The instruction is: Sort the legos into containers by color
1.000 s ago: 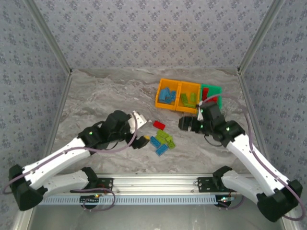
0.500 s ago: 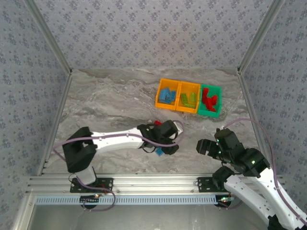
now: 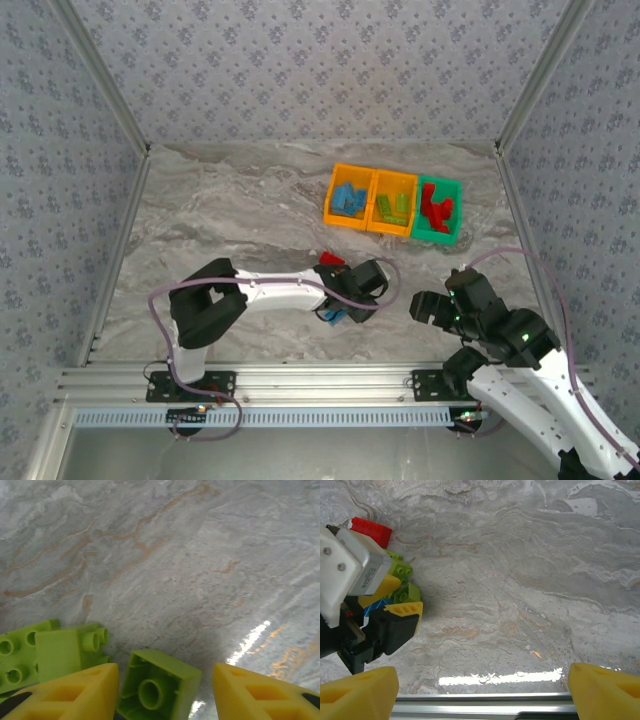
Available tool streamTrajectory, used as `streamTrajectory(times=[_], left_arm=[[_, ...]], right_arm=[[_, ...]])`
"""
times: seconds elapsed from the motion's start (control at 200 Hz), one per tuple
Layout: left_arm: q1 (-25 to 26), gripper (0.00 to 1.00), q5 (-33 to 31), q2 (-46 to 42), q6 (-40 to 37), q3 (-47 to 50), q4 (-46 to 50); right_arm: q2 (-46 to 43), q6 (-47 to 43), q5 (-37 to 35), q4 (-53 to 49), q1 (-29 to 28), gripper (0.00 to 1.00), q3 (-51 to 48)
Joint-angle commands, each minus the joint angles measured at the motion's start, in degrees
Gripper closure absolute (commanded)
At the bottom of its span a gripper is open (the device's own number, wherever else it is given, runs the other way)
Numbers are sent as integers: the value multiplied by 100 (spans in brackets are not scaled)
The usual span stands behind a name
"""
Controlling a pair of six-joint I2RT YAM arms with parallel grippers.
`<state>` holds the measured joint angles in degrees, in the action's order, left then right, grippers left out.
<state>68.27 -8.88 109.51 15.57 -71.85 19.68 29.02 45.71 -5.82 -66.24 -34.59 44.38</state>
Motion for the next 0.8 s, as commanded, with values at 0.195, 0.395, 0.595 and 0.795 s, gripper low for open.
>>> streamTrajectory(times=[0.195,0.395,0.595,0.795], left_arm=[[-12,48,-378,297,-204,-67,165],[-9,63,12,266,-195,6,119],[-23,73,256,-106,-148,83,-22],[-407,75,357,-738,-284,-156,-283]], right_arm=[[116,121,6,227,16,10,-69],[149,128,28,260,27,10,-70],[127,140,110,243,24,10,-16],[-157,211,463,724,28,10,-8]])
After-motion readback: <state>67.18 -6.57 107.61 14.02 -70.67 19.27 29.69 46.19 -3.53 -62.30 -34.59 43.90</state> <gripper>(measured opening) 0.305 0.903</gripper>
